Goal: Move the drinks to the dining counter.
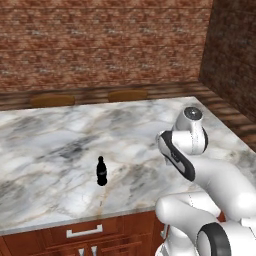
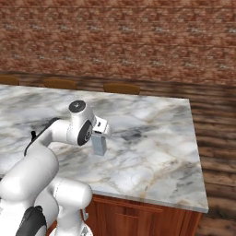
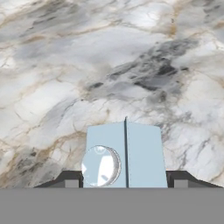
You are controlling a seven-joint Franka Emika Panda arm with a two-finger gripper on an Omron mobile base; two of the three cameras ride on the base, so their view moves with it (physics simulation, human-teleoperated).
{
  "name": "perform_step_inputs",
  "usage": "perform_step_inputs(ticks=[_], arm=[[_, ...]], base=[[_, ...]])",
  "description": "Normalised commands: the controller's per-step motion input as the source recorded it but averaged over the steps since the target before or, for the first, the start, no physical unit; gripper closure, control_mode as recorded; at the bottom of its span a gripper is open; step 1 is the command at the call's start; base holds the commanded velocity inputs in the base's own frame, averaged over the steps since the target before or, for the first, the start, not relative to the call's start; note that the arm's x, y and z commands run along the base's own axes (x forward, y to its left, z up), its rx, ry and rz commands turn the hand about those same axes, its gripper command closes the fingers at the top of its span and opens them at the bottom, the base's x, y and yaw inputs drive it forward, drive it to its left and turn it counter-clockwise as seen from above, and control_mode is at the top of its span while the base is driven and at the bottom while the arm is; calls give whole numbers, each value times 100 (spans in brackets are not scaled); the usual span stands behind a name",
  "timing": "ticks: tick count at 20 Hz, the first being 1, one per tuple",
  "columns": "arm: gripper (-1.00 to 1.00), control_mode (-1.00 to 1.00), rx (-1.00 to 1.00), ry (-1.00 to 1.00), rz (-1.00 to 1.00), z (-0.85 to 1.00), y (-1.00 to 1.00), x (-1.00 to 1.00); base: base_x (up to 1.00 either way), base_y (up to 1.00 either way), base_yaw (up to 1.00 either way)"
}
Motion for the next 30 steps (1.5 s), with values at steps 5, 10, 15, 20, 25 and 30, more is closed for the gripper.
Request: perform_step_inputs(ticks=[5, 10, 15, 20, 25, 30], arm=[[100, -100, 0, -1, 0, -16, 0, 6], [100, -100, 0, -1, 0, -15, 0, 8], [100, -100, 0, -1, 0, -18, 0, 7], [100, -100, 0, -1, 0, -16, 0, 4], [100, -100, 0, -2, 0, -17, 0, 0], [100, -100, 0, -2, 0, -17, 0, 0]], base=[[0, 0, 0], [0, 0, 0], [0, 0, 0], [0, 0, 0], [0, 0, 0], [0, 0, 0]])
